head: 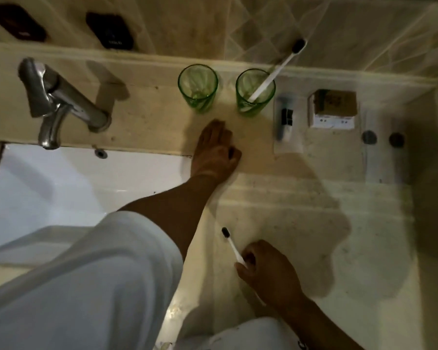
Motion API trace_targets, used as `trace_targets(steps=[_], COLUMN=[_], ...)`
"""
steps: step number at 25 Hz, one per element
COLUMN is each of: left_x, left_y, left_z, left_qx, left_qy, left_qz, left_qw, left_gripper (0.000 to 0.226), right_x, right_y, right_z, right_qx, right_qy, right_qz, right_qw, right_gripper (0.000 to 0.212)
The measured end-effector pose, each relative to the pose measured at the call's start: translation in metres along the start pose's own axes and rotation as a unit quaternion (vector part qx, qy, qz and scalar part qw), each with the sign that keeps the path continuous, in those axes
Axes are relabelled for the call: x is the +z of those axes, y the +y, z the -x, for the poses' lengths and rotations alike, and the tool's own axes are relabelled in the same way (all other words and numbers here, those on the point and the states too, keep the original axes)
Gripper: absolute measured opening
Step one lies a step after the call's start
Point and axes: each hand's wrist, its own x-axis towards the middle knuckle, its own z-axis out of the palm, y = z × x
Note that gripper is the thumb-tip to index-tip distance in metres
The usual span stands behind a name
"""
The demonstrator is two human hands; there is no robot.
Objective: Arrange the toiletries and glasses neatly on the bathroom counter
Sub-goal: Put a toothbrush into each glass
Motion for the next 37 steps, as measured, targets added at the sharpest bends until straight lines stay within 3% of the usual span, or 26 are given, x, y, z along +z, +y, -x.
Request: trace_targets(steps=[6,9,12,15,19,21,25,31,37], left_x=[-0.002,-0.005,-0.011,-0.028,-0.061,-0.075,-0.081,-0.070,-0.070], left_y=[-0.002,-0.004,-0.014,-0.042,-0.110,-0.140,-0.158,-0.165,-0.166], left_z=[0.001,0.003,0.011,0.020,0.006,-0.015,-0.052,-0.060,-0.061], left_qx=[-0.003,0.000,0.029,0.045,-0.011,-0.022,-0.047,-0.036,-0.040], left_qy=[0.007,0.004,-0.009,0.054,0.169,0.162,0.130,0.154,0.137], left_qz=[0.030,0.047,0.035,0.012,-0.005,-0.031,-0.071,-0.028,-0.011], left_qw=[1.000,0.999,0.999,0.997,0.986,0.986,0.988,0.987,0.990], left_gripper=[0.054,0.056,0.057,0.047,0.026,0.031,0.040,0.051,0.055], right_x=[-0.006,-0.052,-0.103,-0.144,-0.171,-0.183,-0.200,-0.193,-0.204], right_y=[-0.006,-0.004,-0.016,-0.054,-0.111,-0.135,-0.163,-0.171,-0.176], right_z=[-0.013,-0.046,-0.079,-0.100,-0.131,-0.147,-0.179,-0.209,-0.205], right_qx=[0.022,0.061,-0.001,-0.074,-0.121,-0.109,-0.078,-0.074,-0.070], right_qy=[0.066,0.146,0.219,0.254,0.286,0.308,0.341,0.321,0.376], right_qz=[0.037,-0.056,-0.135,-0.168,-0.271,-0.360,-0.430,-0.439,-0.417], right_qw=[0.997,0.986,0.966,0.950,0.911,0.874,0.833,0.836,0.824], right_gripper=[0.013,0.009,0.012,0.004,0.010,0.012,0.016,0.016,0.014])
